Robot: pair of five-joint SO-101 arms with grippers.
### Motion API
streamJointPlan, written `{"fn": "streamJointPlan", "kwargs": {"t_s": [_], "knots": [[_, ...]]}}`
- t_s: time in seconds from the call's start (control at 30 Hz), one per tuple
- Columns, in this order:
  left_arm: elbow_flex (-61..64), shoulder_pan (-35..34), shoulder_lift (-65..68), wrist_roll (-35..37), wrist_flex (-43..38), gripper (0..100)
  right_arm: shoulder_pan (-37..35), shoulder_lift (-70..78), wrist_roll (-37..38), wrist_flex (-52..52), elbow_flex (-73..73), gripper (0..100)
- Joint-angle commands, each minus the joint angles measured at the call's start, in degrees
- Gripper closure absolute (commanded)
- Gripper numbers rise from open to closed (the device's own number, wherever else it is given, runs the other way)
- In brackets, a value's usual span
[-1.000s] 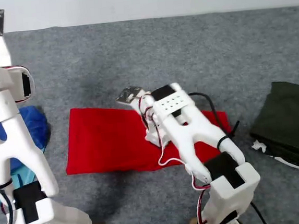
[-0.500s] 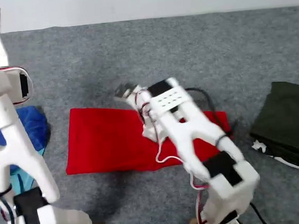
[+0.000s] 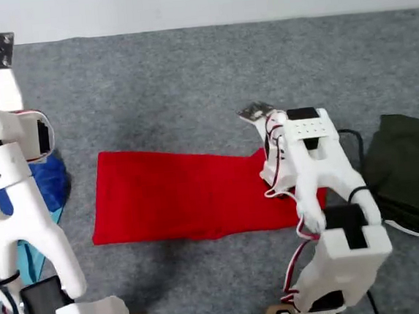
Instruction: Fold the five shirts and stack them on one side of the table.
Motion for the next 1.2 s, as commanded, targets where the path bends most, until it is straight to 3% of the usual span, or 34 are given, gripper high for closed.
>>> {"fn": "streamJointPlan", "kwargs": {"t_s": [0.0, 0.13, 0.3, 0.4, 0.5, 0.8, 1.17], "knots": [[0.0, 0.2, -6.4, 0.5, 0.8, 96, 0.0, -2.3, 0.3, 2.9, -3.8, 97.8], [2.8, 0.3, -8.0, 0.4, 1.0, 94, -1.8, -9.6, -1.1, 9.9, -10.4, 97.8], [13.8, 0.3, -5.1, -2.1, 0.2, 82, -1.2, -19.3, -2.6, 17.1, -16.0, 97.0], [17.9, 0.3, -0.9, -4.5, -1.1, 79, 0.9, -23.3, -3.0, 21.4, -16.6, 90.5], [18.7, 0.3, 5.8, -6.9, -1.9, 77, 5.6, -26.7, -8.9, 24.3, -16.6, 84.6], [9.4, 0.9, 26.5, -13.6, -3.4, 77, 19.4, -31.8, -11.5, 26.6, -16.4, 82.0], [-5.7, 5.6, 48.0, -11.3, -3.4, 77, 26.9, -32.1, -5.2, 26.6, -16.4, 82.1]]}}
